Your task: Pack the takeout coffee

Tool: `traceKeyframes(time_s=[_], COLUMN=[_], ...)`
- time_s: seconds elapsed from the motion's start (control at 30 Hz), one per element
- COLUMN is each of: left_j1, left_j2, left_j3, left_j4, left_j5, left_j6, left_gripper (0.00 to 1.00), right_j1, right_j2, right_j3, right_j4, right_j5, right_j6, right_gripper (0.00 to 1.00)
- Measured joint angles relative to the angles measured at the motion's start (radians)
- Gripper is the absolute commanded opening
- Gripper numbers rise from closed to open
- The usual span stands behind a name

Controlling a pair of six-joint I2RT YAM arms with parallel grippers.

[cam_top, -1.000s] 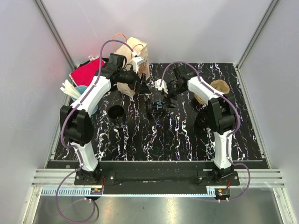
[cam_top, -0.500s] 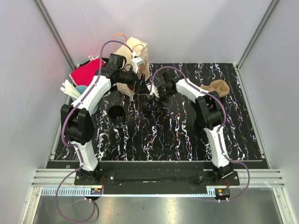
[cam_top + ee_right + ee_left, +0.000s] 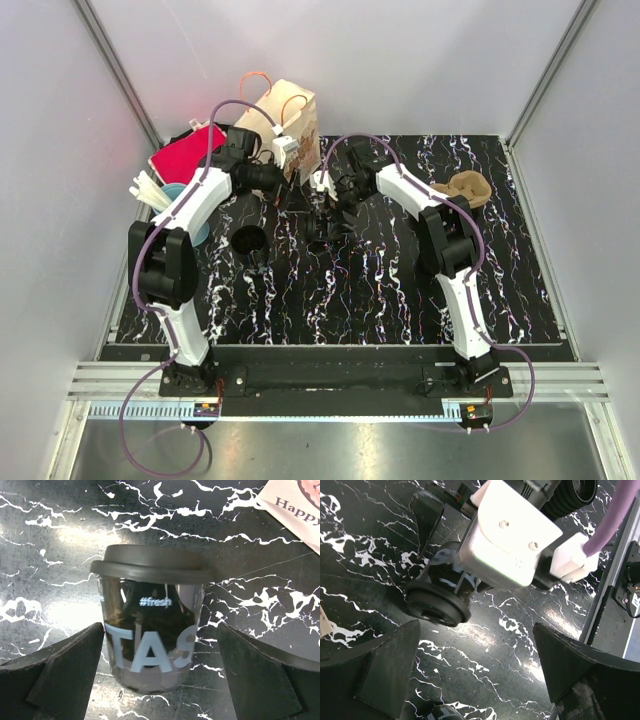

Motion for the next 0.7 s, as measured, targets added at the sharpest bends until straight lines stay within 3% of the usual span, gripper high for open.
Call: traceKeyframes(time_s=[0.7], left_j1=[-0.024], left_j2=[0.049], left_j3=[-0.058], left_j4=[0.018], left_j5=[0.099], left_j6=[0.008], left_gripper=[0.99], right_j1=[0.023], right_j2=[0.046], right_j3=[0.018], right_j4=[-0.014], right_j5=[0.001], right_j6=[0.051], right_gripper=[0.98])
